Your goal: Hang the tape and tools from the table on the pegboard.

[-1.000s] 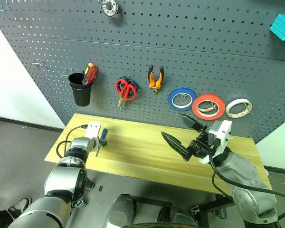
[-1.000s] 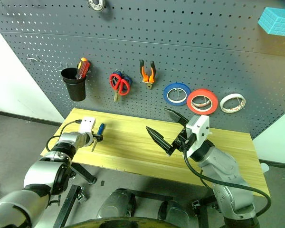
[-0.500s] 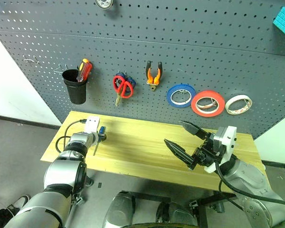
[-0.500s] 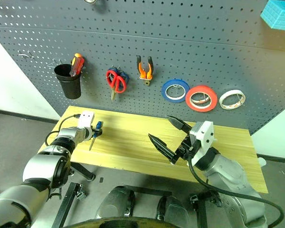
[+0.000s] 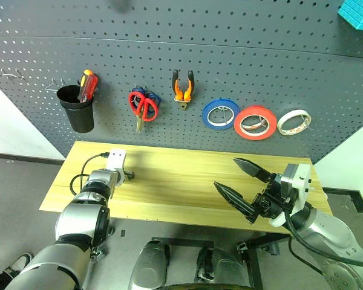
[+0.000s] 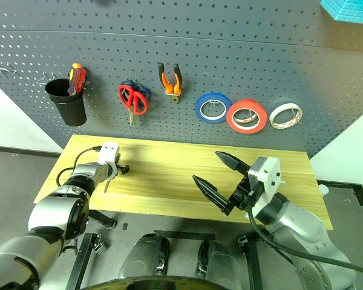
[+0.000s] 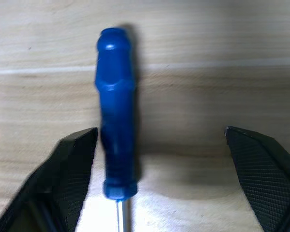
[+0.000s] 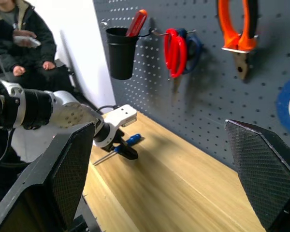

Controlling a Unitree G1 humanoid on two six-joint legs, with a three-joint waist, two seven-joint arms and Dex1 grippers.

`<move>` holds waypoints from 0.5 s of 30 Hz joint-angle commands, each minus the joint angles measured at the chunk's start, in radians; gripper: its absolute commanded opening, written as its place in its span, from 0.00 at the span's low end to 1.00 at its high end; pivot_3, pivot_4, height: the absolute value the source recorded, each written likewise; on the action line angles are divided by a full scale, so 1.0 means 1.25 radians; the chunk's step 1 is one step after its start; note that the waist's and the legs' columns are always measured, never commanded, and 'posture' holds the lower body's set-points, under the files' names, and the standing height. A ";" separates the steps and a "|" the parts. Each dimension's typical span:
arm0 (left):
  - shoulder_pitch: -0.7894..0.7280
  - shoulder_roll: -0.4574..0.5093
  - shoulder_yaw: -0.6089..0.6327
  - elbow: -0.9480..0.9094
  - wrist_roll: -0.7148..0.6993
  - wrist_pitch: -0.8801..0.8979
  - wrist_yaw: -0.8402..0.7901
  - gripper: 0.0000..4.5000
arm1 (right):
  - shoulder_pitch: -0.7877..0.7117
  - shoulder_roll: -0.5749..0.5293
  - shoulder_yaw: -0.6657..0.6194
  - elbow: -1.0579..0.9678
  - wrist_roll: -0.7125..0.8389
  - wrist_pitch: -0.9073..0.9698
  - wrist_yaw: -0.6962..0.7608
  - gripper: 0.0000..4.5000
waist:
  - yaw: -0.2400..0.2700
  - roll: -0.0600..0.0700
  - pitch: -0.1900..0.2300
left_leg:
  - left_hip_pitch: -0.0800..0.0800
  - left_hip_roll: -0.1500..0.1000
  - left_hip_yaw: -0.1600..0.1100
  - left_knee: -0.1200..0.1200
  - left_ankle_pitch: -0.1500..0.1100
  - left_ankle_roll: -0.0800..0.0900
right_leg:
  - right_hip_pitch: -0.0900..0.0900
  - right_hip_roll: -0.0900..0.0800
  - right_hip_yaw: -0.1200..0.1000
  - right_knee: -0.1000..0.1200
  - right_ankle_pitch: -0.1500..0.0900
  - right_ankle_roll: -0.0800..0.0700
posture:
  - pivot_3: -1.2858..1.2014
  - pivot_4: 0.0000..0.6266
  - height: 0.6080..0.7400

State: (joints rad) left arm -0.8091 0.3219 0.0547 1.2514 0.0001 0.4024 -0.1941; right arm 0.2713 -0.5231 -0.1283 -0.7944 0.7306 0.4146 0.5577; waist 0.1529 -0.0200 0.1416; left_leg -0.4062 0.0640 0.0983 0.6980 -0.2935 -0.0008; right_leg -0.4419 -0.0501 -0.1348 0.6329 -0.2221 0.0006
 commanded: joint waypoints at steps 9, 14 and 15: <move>0.023 0.003 0.005 -0.018 0.004 0.008 0.001 0.11 | -0.038 -0.005 -0.004 -0.034 0.035 0.001 -0.022 1.00 | -0.011 0.002 0.004 | 0.000 0.000 0.000 0.000 0.000 0.000 | 0.000 0.000 0.000 0.000 0.000 0.000 | 0.60 0.29 0.84; 0.041 -0.006 -0.011 -0.066 0.010 0.003 -0.022 0.11 | -0.046 -0.003 0.003 -0.020 0.024 -0.003 -0.016 1.00 | -0.011 0.002 0.006 | 0.000 0.000 0.000 -0.001 0.000 0.000 | 0.000 0.000 0.000 0.000 0.000 0.000 | 0.60 0.27 0.84; 0.046 -0.008 -0.011 -0.078 0.010 0.003 -0.024 0.11 | -0.048 -0.002 0.005 -0.017 0.021 -0.005 -0.015 1.00 | -0.011 0.002 0.006 | 0.000 0.000 0.000 -0.001 0.000 0.000 | 0.000 0.000 0.000 0.000 0.000 0.000 | 0.60 0.27 0.84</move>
State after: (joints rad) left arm -0.7669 0.3157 0.0504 1.1747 0.0047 0.4043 -0.2156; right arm 0.2212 -0.5269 -0.1229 -0.8049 0.7581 0.4188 0.5363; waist 0.1390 -0.0170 0.1495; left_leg -0.4060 0.0639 0.0983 0.6970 -0.2936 -0.0009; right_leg -0.4422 -0.0506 -0.1347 0.6321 -0.2222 0.0009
